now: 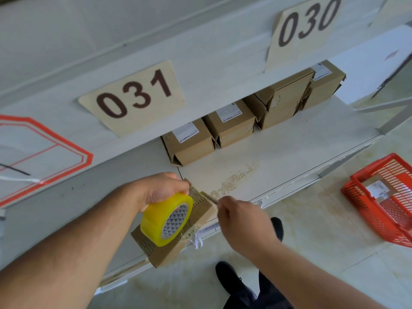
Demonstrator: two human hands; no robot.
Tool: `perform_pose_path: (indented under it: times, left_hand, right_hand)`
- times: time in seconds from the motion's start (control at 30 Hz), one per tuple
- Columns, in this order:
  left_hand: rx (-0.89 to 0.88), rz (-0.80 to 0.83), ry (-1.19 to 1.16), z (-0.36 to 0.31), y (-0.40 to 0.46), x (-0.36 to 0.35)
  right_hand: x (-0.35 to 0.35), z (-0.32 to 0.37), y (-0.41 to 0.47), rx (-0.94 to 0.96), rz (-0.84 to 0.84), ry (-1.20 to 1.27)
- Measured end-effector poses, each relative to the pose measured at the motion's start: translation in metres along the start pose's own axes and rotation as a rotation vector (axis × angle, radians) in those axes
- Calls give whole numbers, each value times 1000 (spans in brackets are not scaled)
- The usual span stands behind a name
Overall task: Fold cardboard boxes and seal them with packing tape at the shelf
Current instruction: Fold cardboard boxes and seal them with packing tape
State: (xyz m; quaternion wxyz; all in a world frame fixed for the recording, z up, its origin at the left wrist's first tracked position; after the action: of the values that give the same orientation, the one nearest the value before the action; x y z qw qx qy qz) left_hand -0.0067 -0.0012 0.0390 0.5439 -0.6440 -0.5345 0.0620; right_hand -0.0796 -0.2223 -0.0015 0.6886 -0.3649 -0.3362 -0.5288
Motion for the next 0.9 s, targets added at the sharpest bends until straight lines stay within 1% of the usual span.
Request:
perform_pose_path:
  times: [0.03,0.1,0.17,0.2,0.27,0.33,0.4,0.67,0.9]
  left_hand:
    - [0,0,-4,0,0,0]
    - [8,6,-26,-1,1,1]
    - [27,27,-26,-2,1,4]
    - [35,40,-19,-3,1,5]
    - [45,58,-14,-4,2,6]
    - [48,67,-7,-5,3,6]
    - [56,78,0,-5,2,5]
    - [75,110,-1,-1,5,6]
    - [76,105,-25,2,6,6]
  right_hand:
    - [3,-11,2,-59,-21,13]
    - [3,-33,18,-166,-4,6]
    - [2,-42,39,-214,37,21]
    - [2,-40,45,-202,49,27]
    - [3,-28,46,-120,59,37]
    - [3,-10,34,-12,78,25]
    - [-3,3,22,42,81,19]
    - [-30,16,22,46,70,41]
    - [-35,21,14,106,80,-34]
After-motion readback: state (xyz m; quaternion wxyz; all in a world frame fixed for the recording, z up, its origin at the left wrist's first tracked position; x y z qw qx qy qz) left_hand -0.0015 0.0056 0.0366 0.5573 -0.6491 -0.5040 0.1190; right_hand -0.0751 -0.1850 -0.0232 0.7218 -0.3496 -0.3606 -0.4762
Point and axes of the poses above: each hand's wrist, its own y-axis towards the middle knuckle, its own x-axis out of the back of the hand, z = x × y, the point moved 1 cm from there along y, towards the middle knuckle, and after that the axes turned 10 degrees about -z, right-handed, at the moved point
